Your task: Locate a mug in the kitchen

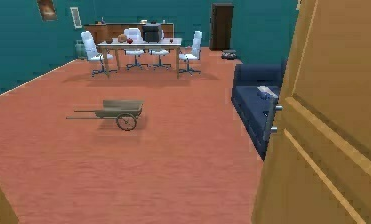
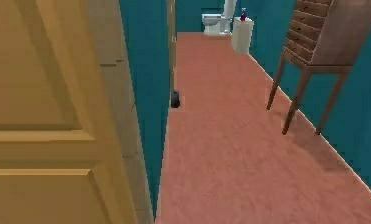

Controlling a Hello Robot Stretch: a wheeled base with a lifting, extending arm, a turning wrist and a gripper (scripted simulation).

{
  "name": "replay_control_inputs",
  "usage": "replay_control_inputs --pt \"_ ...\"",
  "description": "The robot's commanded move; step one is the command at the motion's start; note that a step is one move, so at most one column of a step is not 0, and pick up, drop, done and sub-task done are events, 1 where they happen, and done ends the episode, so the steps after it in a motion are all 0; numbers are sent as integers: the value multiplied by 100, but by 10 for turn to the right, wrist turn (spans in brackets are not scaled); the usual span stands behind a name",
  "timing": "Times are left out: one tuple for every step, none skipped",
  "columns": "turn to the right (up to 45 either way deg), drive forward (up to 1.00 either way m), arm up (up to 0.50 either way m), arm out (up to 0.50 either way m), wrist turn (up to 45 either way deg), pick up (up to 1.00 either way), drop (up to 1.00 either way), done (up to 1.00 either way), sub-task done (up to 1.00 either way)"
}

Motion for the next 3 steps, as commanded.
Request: replay_control_inputs --pt "0 100 0 0 0 0 0 0 0" --pt "-30 0 0 0 0 0 0 0 0" --pt "0 20 0 0 0 0 0 0 0"
